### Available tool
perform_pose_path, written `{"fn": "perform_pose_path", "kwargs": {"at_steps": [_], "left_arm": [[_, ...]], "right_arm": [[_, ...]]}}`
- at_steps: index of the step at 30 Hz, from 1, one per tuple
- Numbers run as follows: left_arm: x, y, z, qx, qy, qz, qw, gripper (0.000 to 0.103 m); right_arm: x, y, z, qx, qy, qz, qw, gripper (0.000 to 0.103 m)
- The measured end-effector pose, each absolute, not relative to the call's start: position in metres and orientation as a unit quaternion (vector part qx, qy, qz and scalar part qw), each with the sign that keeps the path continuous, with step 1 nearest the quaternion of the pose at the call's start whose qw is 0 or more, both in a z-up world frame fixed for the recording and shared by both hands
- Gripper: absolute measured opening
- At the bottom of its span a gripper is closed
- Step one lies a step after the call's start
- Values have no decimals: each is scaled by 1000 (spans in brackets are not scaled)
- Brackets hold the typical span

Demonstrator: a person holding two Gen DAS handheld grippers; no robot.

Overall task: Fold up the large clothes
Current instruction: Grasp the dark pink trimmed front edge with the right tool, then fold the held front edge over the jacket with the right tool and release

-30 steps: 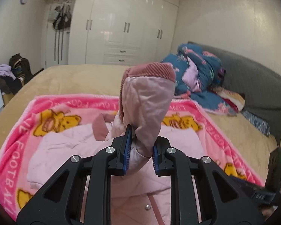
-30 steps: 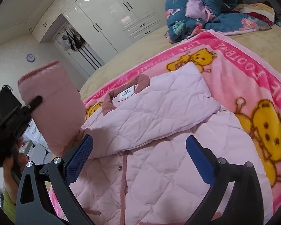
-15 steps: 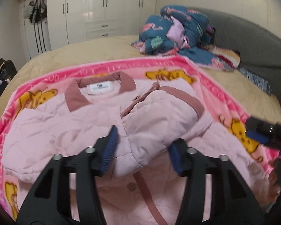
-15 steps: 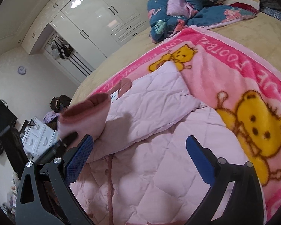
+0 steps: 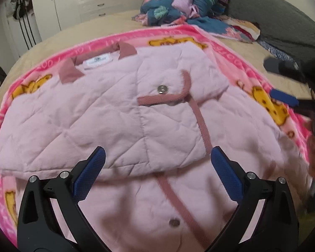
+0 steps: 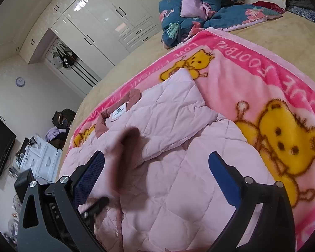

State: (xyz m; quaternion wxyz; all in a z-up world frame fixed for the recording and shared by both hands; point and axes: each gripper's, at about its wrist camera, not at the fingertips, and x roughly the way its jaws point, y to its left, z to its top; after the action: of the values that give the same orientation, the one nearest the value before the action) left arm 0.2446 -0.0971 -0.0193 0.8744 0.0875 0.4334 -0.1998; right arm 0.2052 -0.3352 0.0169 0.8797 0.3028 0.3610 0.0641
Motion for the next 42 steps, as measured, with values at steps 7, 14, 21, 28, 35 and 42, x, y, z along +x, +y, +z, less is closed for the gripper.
{"fn": "perform_pose_path", "kwargs": {"at_steps": [7, 14, 21, 28, 35, 42], "left_arm": [[240, -38, 0, 26, 430, -174, 885, 94], [248, 39, 27, -24, 408, -103, 907, 94], [255, 106, 40, -59, 399, -47, 914, 94], [262, 158, 38, -106, 399, -4, 911, 94], [268, 182, 37, -135, 394, 8, 909, 94], [276, 186, 43, -141, 389, 10, 910, 94]], "right_arm": [[215, -315, 10, 294, 381, 81, 873, 99], [236, -264, -10, 279, 423, 124, 853, 99], [253, -230, -29, 266, 452, 128, 842, 99], [261, -213, -50, 255, 461, 131, 840, 87], [260, -200, -29, 204, 418, 162, 870, 18], [275, -195, 69, 124, 316, 199, 919, 14]]}}
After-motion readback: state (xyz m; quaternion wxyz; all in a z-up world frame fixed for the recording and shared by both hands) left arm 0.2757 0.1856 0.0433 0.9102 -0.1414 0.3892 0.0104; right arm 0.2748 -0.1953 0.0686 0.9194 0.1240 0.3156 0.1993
